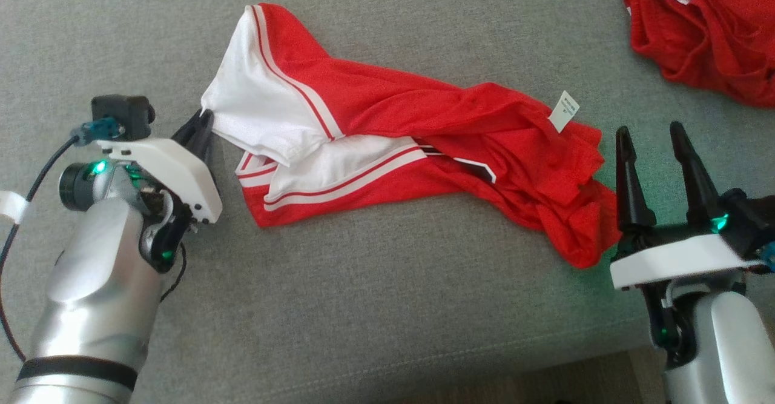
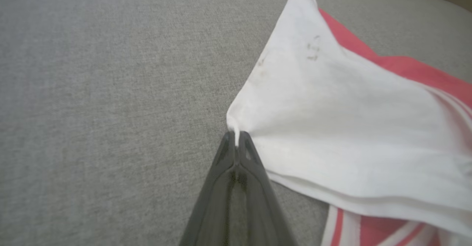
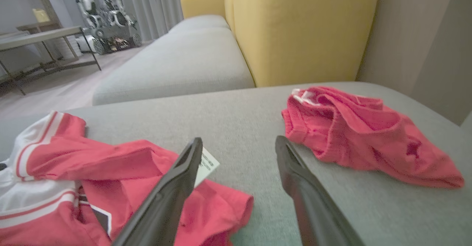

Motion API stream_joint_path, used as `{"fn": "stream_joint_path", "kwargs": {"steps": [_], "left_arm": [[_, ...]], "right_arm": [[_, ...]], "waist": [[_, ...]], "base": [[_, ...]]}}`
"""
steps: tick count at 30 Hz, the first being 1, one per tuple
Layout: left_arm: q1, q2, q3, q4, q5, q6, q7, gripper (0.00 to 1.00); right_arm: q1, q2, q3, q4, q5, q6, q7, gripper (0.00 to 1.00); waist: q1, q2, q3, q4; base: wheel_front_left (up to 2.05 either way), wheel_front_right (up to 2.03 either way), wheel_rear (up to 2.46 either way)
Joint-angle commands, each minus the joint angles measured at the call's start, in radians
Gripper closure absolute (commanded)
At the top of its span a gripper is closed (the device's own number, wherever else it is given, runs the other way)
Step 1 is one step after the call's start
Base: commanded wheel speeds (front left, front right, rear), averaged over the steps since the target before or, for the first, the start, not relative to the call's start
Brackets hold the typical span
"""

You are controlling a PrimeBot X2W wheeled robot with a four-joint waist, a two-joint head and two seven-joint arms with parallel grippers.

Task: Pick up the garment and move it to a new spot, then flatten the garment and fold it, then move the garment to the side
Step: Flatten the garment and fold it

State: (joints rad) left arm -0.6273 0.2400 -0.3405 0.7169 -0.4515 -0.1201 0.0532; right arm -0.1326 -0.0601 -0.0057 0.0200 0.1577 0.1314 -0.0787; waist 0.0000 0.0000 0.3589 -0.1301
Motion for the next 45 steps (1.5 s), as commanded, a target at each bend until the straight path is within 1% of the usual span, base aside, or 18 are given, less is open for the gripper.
{"fn": "stream_joint_path", "kwargs": {"steps": [1,5,9,16,17,18,19,20,21,25,28,33,39,45], "left_arm": [[-0.002,0.030,0.010,0.003,0.008,-0.003,-0.004,1.00],[-0.008,0.026,0.001,0.010,0.014,0.000,-0.026,1.00],[-0.020,0.022,-0.005,0.017,0.016,0.001,-0.039,1.00],[-0.035,0.012,-0.013,0.029,0.015,0.002,-0.067,1.00],[-0.036,0.011,-0.014,0.030,0.015,0.002,-0.071,1.00],[-0.036,0.011,-0.014,0.030,0.015,0.002,-0.071,1.00],[-0.037,0.010,-0.016,0.032,0.015,0.002,-0.075,1.00],[-0.038,0.010,-0.017,0.033,0.015,0.002,-0.079,1.00],[-0.038,0.009,-0.017,0.034,0.014,0.002,-0.085,1.00],[-0.039,0.008,-0.014,0.030,0.012,0.008,-0.119,1.00],[-0.038,0.013,-0.006,0.019,0.009,0.015,-0.153,1.00],[-0.032,0.028,0.016,-0.037,0.008,0.043,-0.222,1.00],[-0.024,0.043,0.046,-0.183,0.011,0.089,-0.272,1.00],[-0.035,0.053,0.076,-0.402,0.017,0.135,-0.287,1.00]], "right_arm": [[0.005,0.002,0.009,-0.019,0.013,-0.001,0.028,0.00],[0.022,0.003,-0.004,-0.008,0.030,-0.001,0.114,0.00],[0.011,0.003,0.020,0.009,0.064,-0.001,0.179,0.00],[-0.040,-0.010,0.031,0.079,0.118,-0.001,0.218,0.00],[-0.048,-0.011,0.032,0.091,0.127,-0.001,0.218,0.34],[-0.048,-0.011,0.032,0.091,0.127,-0.001,0.218,0.34],[-0.055,-0.014,0.033,0.102,0.134,-0.001,0.218,0.55],[-0.062,-0.016,0.037,0.112,0.146,-0.001,0.219,0.65],[-0.068,-0.018,0.040,0.122,0.161,-0.001,0.220,1.00],[-0.077,-0.033,0.036,0.141,0.183,-0.001,0.210,1.00],[-0.072,-0.042,0.017,0.130,0.184,-0.001,0.187,1.00],[-0.073,-0.071,-0.017,0.078,0.130,-0.001,0.123,1.00],[-0.099,-0.104,-0.042,-0.016,0.053,-0.001,0.075,1.00],[-0.169,-0.169,-0.045,-0.136,0.013,-0.001,0.069,1.00]], "waist": [[0.0000,0.0000,-0.001,0.002],[0.0000,0.0000,0.001,0.009],[0.0000,0.0000,0.011,0.018],[0.0000,0.0000,0.023,0.034],[0.0000,0.0000,0.024,0.036],[0.0000,0.0000,0.024,0.036],[0.0000,0.0000,0.025,0.038],[0.0000,0.0000,0.025,0.040],[0.0000,0.0000,0.026,0.042],[0.0000,0.0000,0.025,0.049],[0.0000,0.0000,0.022,0.052],[0.0000,0.0000,0.010,0.052],[0.0000,0.0000,-0.026,0.066],[0.0000,0.0000,-0.078,0.083]], "base": [[0.00,0.00,0.00],[0.00,0.00,0.00],[0.00,0.00,0.00],[0.00,0.00,0.00],[0.00,0.00,0.00],[0.00,0.00,0.00],[0.00,0.00,0.00],[0.00,0.00,0.00],[0.00,0.00,0.00],[0.00,0.00,0.00],[0.00,0.00,0.00],[0.00,0.00,0.00],[0.00,0.00,0.00],[0.00,0.00,0.00]]}}
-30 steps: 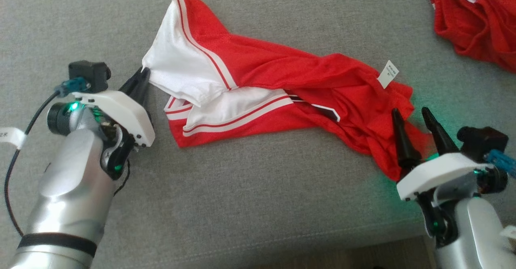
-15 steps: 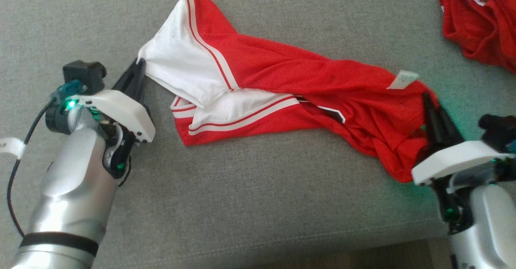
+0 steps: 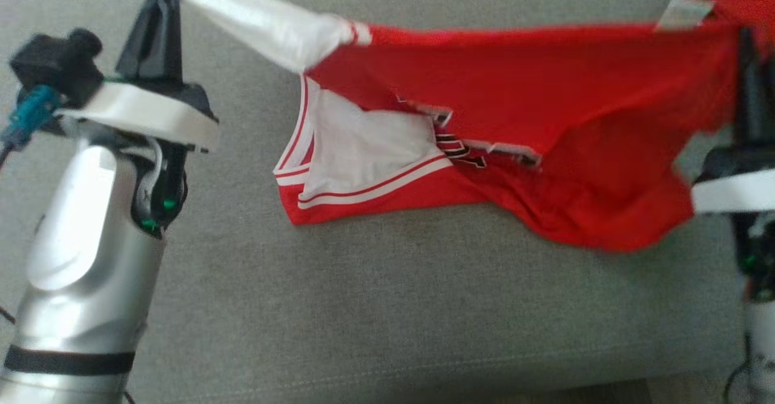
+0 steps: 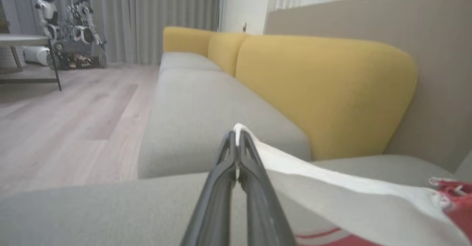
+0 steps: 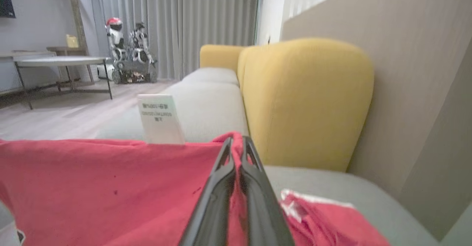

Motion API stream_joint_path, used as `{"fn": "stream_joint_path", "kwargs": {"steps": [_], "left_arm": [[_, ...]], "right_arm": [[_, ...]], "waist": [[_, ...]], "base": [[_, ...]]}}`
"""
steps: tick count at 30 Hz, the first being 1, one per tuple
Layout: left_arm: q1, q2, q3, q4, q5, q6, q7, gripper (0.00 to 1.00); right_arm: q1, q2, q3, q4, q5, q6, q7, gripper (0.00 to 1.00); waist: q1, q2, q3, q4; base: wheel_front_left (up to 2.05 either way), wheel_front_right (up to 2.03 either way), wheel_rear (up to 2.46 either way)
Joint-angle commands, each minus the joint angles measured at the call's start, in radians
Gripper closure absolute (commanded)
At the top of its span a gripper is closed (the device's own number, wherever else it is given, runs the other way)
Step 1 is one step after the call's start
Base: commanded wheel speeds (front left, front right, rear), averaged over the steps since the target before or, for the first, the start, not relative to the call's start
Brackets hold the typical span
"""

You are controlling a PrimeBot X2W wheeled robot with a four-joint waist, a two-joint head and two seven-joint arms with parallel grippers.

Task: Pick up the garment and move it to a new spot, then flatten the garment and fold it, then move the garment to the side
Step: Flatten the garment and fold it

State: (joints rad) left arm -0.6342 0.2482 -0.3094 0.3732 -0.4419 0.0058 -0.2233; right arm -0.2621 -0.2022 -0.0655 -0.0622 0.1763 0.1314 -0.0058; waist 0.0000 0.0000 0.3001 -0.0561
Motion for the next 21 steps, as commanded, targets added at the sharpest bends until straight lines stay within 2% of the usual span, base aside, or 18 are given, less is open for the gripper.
{"fn": "stream_joint_path", "kwargs": {"steps": [1,7,12,17,21], "left_arm": [[-0.033,0.046,0.049,-0.097,0.009,0.017,-0.011,1.00],[-0.081,0.059,0.065,-0.313,0.021,0.052,0.014,1.00],[-0.117,0.080,0.062,-0.443,0.035,0.071,0.079,1.00],[-0.126,0.089,0.056,-0.467,0.030,0.075,0.126,1.00],[-0.171,0.087,0.048,-0.404,0.011,0.055,0.142,1.00]], "right_arm": [[-0.056,-0.039,0.016,-0.074,-0.010,-0.001,-0.002,1.00],[-0.139,-0.104,0.026,-0.182,-0.017,-0.001,0.030,1.00],[-0.170,-0.129,0.025,-0.241,-0.006,-0.001,0.073,1.00],[-0.179,-0.135,0.027,-0.235,0.016,-0.001,0.096,1.00],[-0.226,-0.145,0.040,-0.171,0.063,-0.001,0.097,1.00]], "waist": [[0.0000,0.0000,-0.029,0.011],[0.0000,0.0000,-0.093,0.030],[0.0000,0.0000,-0.134,0.035],[0.0000,0.0000,-0.146,0.036],[0.0000,0.0000,-0.131,0.036]], "base": [[0.00,0.00,0.00],[0.00,0.00,0.00],[0.00,0.00,0.00],[0.00,0.00,0.00],[0.00,0.00,0.00]]}}
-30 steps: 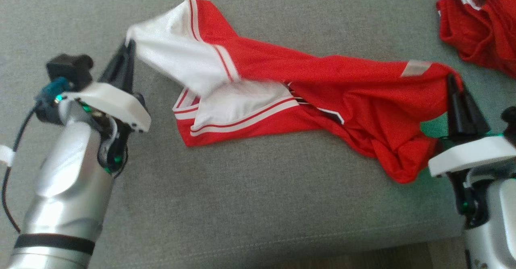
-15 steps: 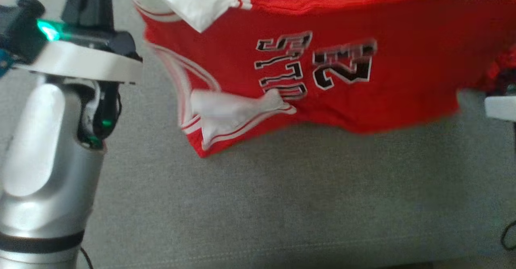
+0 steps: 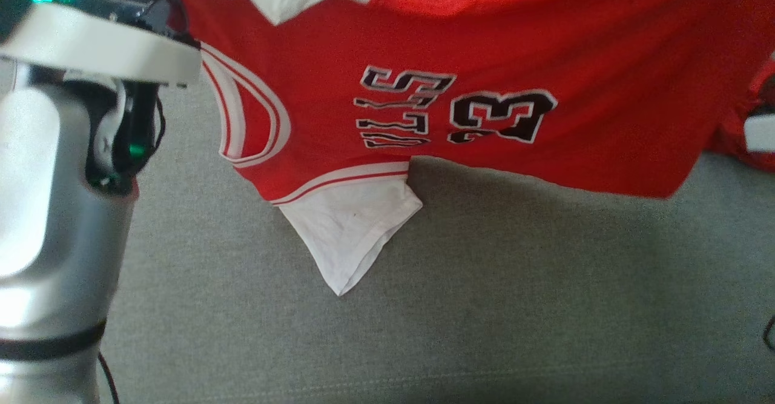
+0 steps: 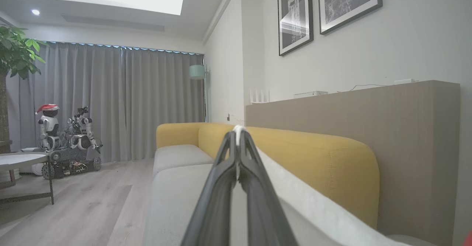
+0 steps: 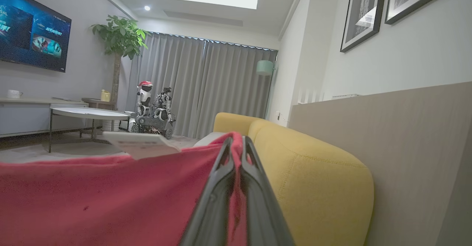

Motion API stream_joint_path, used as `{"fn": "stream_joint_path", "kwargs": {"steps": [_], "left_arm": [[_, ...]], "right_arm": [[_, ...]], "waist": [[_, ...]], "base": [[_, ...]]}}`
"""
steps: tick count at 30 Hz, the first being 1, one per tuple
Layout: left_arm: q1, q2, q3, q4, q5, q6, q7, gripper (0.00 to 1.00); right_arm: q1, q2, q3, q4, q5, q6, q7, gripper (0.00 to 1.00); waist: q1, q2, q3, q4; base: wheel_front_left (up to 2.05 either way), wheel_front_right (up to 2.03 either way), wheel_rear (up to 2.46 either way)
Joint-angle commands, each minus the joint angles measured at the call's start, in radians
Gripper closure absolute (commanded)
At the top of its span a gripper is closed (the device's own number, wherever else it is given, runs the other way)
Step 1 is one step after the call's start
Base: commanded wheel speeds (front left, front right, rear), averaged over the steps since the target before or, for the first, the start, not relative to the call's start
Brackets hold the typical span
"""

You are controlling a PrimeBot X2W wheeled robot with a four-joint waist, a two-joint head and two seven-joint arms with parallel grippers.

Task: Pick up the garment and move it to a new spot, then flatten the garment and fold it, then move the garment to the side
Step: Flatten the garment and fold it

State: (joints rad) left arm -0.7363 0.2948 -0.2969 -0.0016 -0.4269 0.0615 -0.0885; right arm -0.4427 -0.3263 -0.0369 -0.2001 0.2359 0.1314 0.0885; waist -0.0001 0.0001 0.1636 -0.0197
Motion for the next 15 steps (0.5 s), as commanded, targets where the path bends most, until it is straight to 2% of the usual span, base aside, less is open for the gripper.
{"fn": "stream_joint_path", "kwargs": {"steps": [1,5,9,15], "left_arm": [[-0.089,0.039,0.035,-0.007,-0.006,-0.007,0.005,1.00],[-0.204,0.030,0.032,0.124,-0.011,-0.042,-0.018,1.00],[-0.349,0.001,0.031,0.314,-0.012,-0.074,-0.078,1.00],[-0.589,-0.042,0.032,0.595,0.015,-0.098,-0.153,1.00]], "right_arm": [[-0.066,-0.025,0.016,-0.014,0.010,-0.001,0.001,1.00],[-0.205,-0.040,0.057,0.091,0.048,-0.001,-0.012,1.00],[-0.389,-0.039,0.121,0.250,0.090,-0.001,-0.048,1.00],[-0.672,-0.007,0.230,0.526,0.145,-0.001,-0.172,1.00]], "waist": [[0.0001,-0.0001,0.013,-0.001],[0.0001,-0.0001,0.045,-0.005],[0.0001,-0.0001,0.070,-0.010],[0.0001,-0.0001,0.083,-0.020]], "base": [[0.00,0.00,0.00],[0.00,0.00,0.00],[0.00,0.00,0.00],[0.00,0.00,0.00]]}}
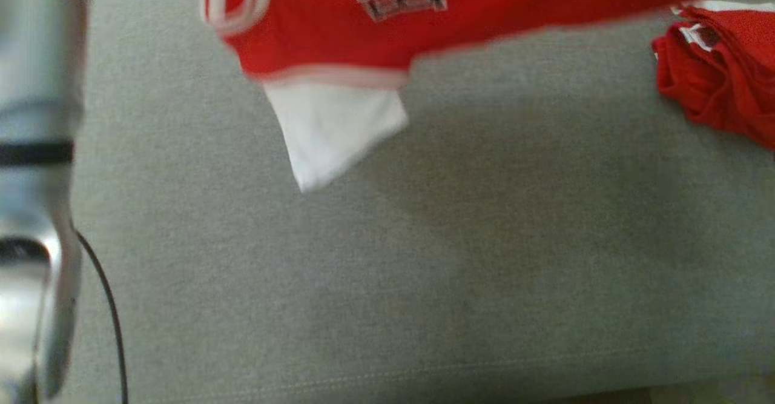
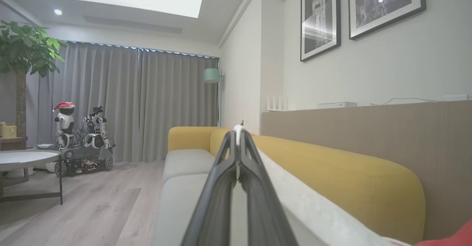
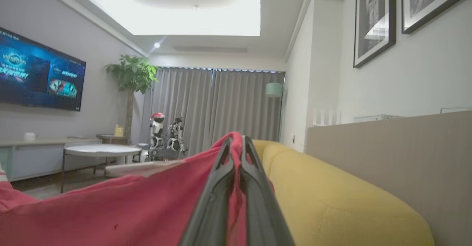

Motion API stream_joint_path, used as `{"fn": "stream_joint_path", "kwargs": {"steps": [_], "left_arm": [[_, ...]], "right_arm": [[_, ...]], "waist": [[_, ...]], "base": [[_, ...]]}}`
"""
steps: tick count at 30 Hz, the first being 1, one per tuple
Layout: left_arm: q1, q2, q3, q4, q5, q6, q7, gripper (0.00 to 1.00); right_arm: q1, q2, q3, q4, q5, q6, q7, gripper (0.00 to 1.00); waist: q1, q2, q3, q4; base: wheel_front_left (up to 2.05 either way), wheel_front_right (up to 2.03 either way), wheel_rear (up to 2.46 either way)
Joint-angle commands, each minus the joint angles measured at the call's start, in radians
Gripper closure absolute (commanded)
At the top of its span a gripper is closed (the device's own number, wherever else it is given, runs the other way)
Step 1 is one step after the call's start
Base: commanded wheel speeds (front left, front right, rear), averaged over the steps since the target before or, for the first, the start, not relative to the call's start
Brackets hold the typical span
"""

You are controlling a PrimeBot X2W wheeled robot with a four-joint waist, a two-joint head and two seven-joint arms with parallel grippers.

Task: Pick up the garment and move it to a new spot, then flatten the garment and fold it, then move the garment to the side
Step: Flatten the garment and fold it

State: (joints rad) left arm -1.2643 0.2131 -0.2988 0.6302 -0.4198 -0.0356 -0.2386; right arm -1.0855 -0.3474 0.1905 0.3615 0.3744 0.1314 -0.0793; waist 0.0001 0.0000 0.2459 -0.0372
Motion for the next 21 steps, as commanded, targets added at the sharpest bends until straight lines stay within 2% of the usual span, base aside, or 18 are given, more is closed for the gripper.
{"fn": "stream_joint_path", "kwargs": {"steps": [1,6,10,16,21], "left_arm": [[-0.096,0.035,0.036,0.000,0.015,0.000,-0.010,1.00],[-0.220,0.013,0.058,0.138,0.041,0.010,-0.022,1.00],[-0.241,-0.020,0.061,0.222,0.061,0.005,-0.023,1.00],[-0.204,-0.099,0.043,0.466,0.032,-0.027,0.005,1.00],[-0.135,-0.140,0.041,0.601,-0.010,-0.047,0.046,1.00]], "right_arm": [[-0.074,0.024,0.019,0.011,0.012,-0.001,-0.029,1.00],[-0.255,0.092,0.065,0.240,0.043,-0.001,-0.123,1.00],[-0.323,0.130,0.100,0.416,0.052,-0.001,-0.152,1.00],[-0.306,0.184,0.207,0.659,0.080,-0.001,-0.150,1.00],[-0.246,0.208,0.305,0.755,0.129,-0.001,-0.133,1.00]], "waist": [[-0.0001,0.0000,0.002,-0.007],[-0.0001,0.0000,0.015,-0.017],[-0.0001,0.0000,0.032,-0.004],[-0.0001,0.0000,0.076,0.028],[-0.0001,0.0000,0.112,0.047]], "base": [[0.00,0.00,0.00],[0.00,0.00,0.00],[0.00,0.00,0.00],[0.00,0.00,0.00],[0.00,0.00,0.00]]}}
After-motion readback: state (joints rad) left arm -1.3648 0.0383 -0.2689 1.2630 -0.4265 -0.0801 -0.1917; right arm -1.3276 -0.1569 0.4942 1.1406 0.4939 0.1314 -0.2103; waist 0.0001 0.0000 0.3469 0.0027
